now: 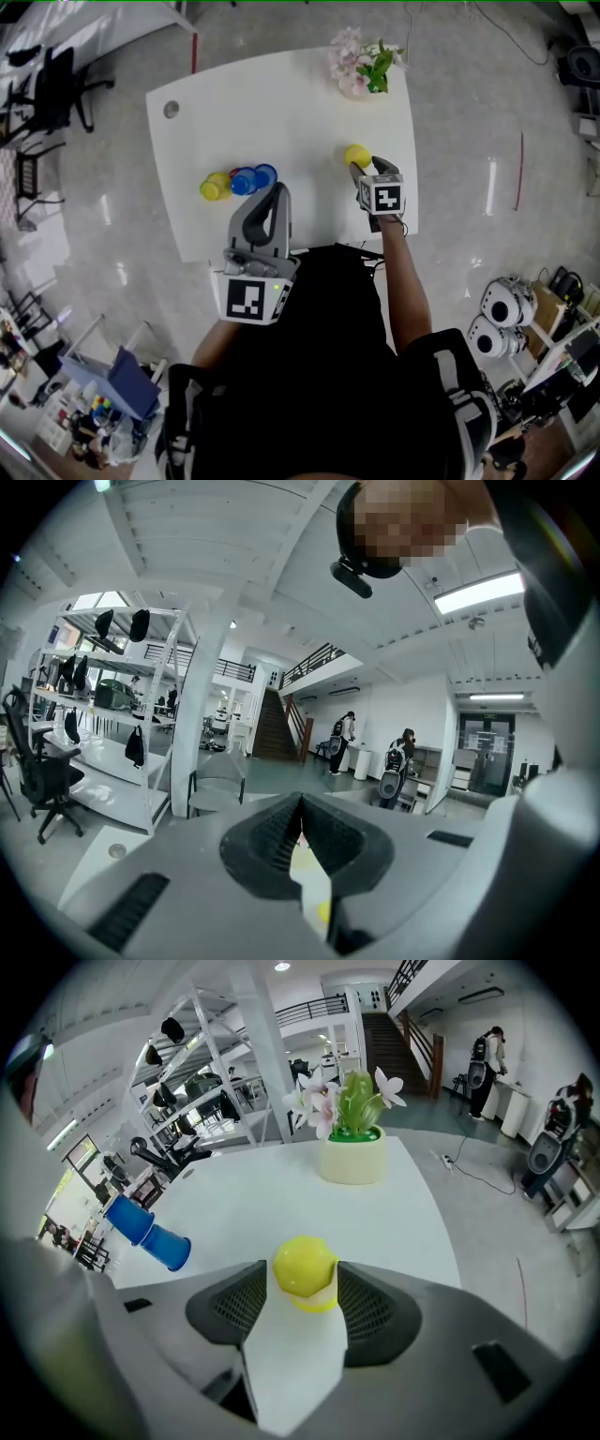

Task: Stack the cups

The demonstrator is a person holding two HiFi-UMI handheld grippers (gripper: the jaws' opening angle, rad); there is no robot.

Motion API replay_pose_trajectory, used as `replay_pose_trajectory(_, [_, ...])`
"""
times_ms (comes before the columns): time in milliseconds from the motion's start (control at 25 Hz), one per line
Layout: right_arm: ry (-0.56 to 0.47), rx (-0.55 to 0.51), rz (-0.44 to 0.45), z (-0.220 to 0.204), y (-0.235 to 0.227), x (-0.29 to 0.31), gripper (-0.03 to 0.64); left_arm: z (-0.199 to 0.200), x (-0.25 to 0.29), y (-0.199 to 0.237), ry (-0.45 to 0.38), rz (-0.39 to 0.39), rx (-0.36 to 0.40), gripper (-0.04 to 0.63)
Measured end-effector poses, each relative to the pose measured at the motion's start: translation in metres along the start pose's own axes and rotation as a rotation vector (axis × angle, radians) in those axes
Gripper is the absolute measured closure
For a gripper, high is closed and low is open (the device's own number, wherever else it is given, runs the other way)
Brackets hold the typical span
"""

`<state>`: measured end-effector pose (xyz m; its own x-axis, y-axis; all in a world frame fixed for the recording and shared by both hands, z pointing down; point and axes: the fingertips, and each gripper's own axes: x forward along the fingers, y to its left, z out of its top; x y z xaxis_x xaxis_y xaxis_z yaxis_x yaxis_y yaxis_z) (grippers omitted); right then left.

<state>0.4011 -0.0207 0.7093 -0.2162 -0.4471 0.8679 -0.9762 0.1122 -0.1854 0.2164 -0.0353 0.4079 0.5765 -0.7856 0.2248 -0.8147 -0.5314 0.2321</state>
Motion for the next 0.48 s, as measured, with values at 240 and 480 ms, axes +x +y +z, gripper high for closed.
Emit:
replay_pose_trajectory(240, [0.026, -0.004, 0.002, -0.0025, 0.0000, 0.0029, 0.385, 0.0012, -0.0027, 0.0016, 0.001, 0.017, 0.003, 0.574])
replay_pose_trajectory(480, [0.030, -0.003, 0.005, -0.0027, 0.0010, 0.0031, 0.388, 0.0023, -0.0091, 0.0048, -0.005, 0.025, 0.005, 0.574])
